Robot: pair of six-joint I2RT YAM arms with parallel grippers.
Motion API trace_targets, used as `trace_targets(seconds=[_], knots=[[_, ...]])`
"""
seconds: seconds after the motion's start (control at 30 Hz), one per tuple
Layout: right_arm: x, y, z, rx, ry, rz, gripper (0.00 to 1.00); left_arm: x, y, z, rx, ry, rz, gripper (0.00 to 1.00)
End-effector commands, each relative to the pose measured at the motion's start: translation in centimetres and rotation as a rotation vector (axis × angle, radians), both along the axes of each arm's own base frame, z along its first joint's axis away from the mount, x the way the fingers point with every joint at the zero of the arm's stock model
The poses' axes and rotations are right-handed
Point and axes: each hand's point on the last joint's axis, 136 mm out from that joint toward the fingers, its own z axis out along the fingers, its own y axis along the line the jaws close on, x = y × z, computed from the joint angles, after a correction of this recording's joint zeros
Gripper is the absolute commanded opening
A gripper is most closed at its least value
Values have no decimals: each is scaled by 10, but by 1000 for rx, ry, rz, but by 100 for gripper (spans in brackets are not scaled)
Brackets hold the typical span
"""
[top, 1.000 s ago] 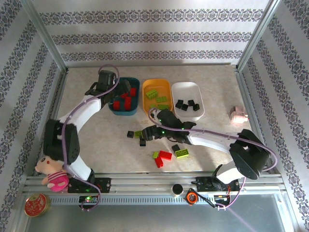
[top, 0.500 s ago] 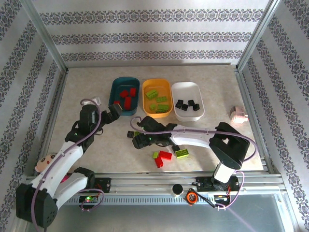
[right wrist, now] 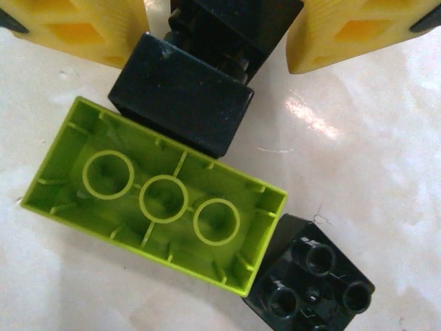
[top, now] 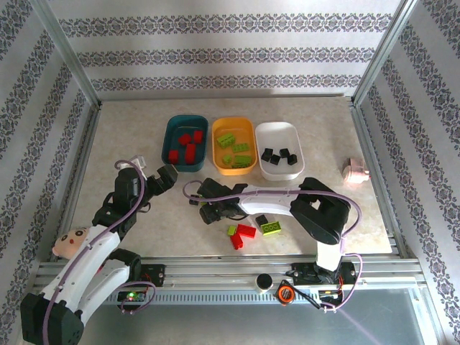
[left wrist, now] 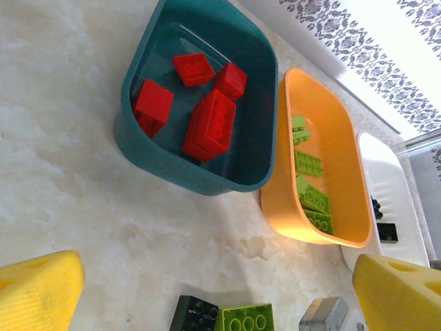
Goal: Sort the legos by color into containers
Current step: Pick up the lego from the bottom-center of the table, then place the lego in the container.
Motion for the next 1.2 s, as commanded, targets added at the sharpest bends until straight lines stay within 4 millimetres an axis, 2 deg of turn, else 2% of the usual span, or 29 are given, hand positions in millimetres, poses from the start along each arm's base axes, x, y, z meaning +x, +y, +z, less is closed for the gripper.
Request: trace_targets(seconds=[0.0,0.23,0.43,0.53,0.6,0.7,0.77,0.87,0.97,1.07,1.17], knots=[[2,1,1,-28,-28,0,48,-5,-1,-4,-2,19,2,100],[-4,-6,17,20,-52,17,38,-7,-4,-4,-18,21,-16,100],[-19,-15,45,136,-56,57,34,-5,-12,-4,-37,5,-55,100],[-22,-25,60,218,-28,57,33,-4,-19,-6,-38,2,-94,100],[-12,-39,74,263,-36,17,33,-3,-24,-9,-50,8,-117,100],[20,-73,97,294,-100,-103,33,-1,-32,-16,-66,28,-153,100],[52,-105,113,322,-140,-237,32,1,-36,-21,-76,39,-166,100],[100,-155,123,303,-222,-443,31,3,-42,-25,-89,49,-184,100],[138,-191,116,257,-242,-587,30,4,-47,-27,-97,56,-201,100],[166,-209,106,216,-235,-656,30,3,-48,-28,-95,60,-211,100],[186,-225,95,151,-231,-709,31,2,-48,-30,-90,64,-214,100]])
